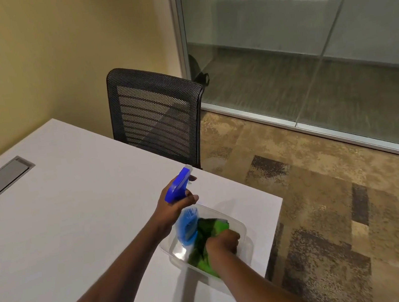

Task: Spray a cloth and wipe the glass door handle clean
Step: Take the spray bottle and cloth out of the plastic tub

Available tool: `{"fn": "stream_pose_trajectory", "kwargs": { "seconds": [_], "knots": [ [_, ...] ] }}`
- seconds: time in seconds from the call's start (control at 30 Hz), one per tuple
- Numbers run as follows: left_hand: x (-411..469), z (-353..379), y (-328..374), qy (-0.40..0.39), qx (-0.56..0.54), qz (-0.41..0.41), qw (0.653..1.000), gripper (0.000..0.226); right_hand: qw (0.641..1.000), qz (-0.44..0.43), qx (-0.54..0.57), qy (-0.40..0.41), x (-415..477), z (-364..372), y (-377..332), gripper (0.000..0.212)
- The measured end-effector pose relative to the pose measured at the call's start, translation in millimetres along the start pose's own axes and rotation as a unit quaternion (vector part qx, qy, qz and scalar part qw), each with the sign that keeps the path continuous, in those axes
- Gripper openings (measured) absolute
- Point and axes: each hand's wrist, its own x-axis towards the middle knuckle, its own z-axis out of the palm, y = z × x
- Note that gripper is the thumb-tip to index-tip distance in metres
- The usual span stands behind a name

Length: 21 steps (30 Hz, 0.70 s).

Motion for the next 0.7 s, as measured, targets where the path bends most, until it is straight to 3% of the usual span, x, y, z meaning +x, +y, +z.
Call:
{"fn": "stream_pose_trajectory", "kwargs": {
  "seconds": [0.07,0.13,0.23,0.3,0.43,0.57,0.7],
  "knots": [
    [0,2,3,-0.007,0.007,-0.001,1.000,0.042,1.000,0.002,0.001,-0.016,-9,-1,-6,0.049],
    [0,4,6,-0.004,0.017,0.002,1.000,0.039,0.997,0.049,0.052,-0.022,-12,-6,-8,0.050],
    [0,8,13,0.005,0.031,0.010,0.999,0.031,0.988,0.047,0.135,-0.051,-30,-13,-22,0.042],
    [-1,10,21,0.019,0.033,0.017,0.999,0.026,0.975,0.064,0.159,-0.142,-31,-21,-33,0.035],
    [-7,15,53,0.031,0.048,0.038,0.998,0.019,0.956,-0.006,0.212,-0.203,-41,-41,-57,0.031],
    [-20,25,94,0.011,0.087,0.075,0.993,0.021,0.965,-0.103,0.201,-0.133,-47,-70,-90,0.031],
    [-39,37,128,-0.016,0.138,0.092,0.986,0.027,0.933,-0.123,0.291,-0.172,-64,-91,-117,0.040]
  ]
}}
